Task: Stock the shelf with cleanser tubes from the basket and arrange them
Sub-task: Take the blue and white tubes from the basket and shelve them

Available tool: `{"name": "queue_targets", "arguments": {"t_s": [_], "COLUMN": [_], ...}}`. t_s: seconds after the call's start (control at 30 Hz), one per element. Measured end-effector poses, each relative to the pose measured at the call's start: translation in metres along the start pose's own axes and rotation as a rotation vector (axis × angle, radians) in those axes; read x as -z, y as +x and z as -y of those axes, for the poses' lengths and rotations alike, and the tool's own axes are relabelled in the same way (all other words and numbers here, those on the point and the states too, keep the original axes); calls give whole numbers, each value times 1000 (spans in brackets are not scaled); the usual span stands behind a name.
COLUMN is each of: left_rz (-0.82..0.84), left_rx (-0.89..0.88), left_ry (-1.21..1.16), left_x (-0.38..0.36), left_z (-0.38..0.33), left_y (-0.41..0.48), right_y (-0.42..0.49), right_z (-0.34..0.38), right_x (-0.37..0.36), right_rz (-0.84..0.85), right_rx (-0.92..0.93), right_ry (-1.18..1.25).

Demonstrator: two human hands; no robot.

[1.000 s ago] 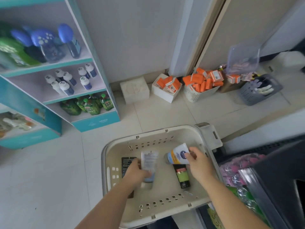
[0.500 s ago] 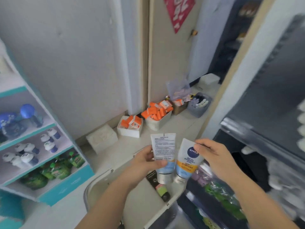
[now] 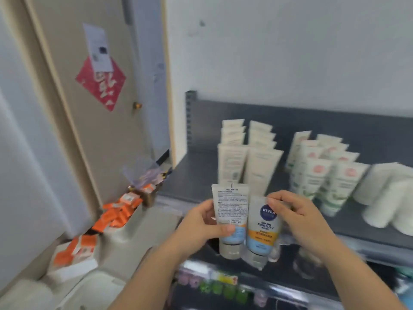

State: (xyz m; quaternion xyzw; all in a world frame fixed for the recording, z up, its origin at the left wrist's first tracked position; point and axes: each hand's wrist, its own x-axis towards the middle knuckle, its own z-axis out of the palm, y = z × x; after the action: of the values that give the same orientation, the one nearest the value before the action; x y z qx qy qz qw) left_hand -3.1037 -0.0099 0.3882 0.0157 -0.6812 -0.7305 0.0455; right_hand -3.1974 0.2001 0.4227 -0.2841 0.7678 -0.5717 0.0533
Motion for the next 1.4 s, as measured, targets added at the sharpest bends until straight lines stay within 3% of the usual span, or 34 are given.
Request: {"name": "queue_targets", "arguments": {"t_s": [0.27, 0.47, 0.67, 0.87, 1.03, 1.2, 1.4], "left_rz": [159, 191, 193, 109, -2, -99, -106], "left_rx": [-100, -183, -215, -232, -200, -103, -77], "left_ry": [58, 59, 86, 242, 416, 488, 540], "left_x": [-194, -336, -433, -490, -522, -527, -525], "left_z": [-22, -35, -54, -36, 13, 60, 67], "left_y": [84, 131, 161, 204, 244, 267, 284], "right_y": [-37, -48, -54, -48, -28, -22, -13], "right_z": [-17, -38, -59, -96, -159, -197, -203], "right_x": [201, 352, 455, 500, 498, 497, 508], "right_rz": [-204, -222, -237, -333, -398, -491, -547], "right_rx": [87, 164, 141, 101, 31, -42, -20], "right_ry": [-44, -221, -234, -234, -419, -389, -579]}}
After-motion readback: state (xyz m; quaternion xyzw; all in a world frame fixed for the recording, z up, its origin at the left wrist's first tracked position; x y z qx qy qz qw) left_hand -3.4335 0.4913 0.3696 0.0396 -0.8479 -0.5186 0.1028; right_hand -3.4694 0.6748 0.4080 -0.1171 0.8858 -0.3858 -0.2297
